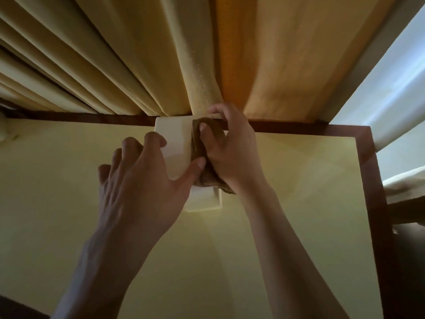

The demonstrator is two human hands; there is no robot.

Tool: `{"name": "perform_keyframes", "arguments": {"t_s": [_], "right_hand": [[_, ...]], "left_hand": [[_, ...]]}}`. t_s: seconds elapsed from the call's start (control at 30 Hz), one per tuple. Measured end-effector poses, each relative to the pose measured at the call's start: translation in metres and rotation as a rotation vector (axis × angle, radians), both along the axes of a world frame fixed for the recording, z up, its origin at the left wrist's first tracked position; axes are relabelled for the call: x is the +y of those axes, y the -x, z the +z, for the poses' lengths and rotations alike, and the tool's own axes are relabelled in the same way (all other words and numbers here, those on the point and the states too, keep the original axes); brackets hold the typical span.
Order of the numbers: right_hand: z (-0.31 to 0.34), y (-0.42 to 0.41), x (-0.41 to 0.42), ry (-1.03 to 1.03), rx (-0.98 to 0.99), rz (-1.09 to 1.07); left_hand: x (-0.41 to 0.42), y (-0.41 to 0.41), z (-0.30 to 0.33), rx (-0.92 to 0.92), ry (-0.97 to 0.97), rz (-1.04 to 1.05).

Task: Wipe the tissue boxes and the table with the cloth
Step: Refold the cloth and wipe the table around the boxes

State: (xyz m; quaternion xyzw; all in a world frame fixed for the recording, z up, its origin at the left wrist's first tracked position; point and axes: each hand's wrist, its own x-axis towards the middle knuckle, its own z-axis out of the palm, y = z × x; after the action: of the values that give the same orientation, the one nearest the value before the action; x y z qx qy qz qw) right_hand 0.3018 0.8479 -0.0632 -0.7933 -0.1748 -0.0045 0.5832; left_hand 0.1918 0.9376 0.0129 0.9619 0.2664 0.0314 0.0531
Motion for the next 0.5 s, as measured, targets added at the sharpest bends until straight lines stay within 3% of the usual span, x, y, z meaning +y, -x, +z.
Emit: {"name": "perform_keyframes", "arguments": {"t_s": [0.1, 0.2, 0.33, 0.43, 0.5], "right_hand": [[0.001, 0.013, 0.009, -0.080, -0.004, -0.182], [0.004, 0.022, 0.018, -0.181, 0.045, -0.230], [0.002, 0.041, 0.019, -0.334, 0.114, -0.125], [-0.008, 0.057, 0.021, -0.505, 0.269, 0.008], [-0.015, 0.060, 0.020, -0.476, 0.341, 0.085]], "left_hand": [[0.024, -0.024, 0.001, -0.055, 0.044, -0.098], [0.044, -0.050, -0.018, -0.106, 0.138, -0.281], [0.045, -0.056, -0.045, -0.186, 0.127, -0.384], [0.050, -0.056, -0.052, -0.084, -0.067, -0.455], [0.055, -0.059, -0.054, -0.036, -0.048, -0.472]]}}
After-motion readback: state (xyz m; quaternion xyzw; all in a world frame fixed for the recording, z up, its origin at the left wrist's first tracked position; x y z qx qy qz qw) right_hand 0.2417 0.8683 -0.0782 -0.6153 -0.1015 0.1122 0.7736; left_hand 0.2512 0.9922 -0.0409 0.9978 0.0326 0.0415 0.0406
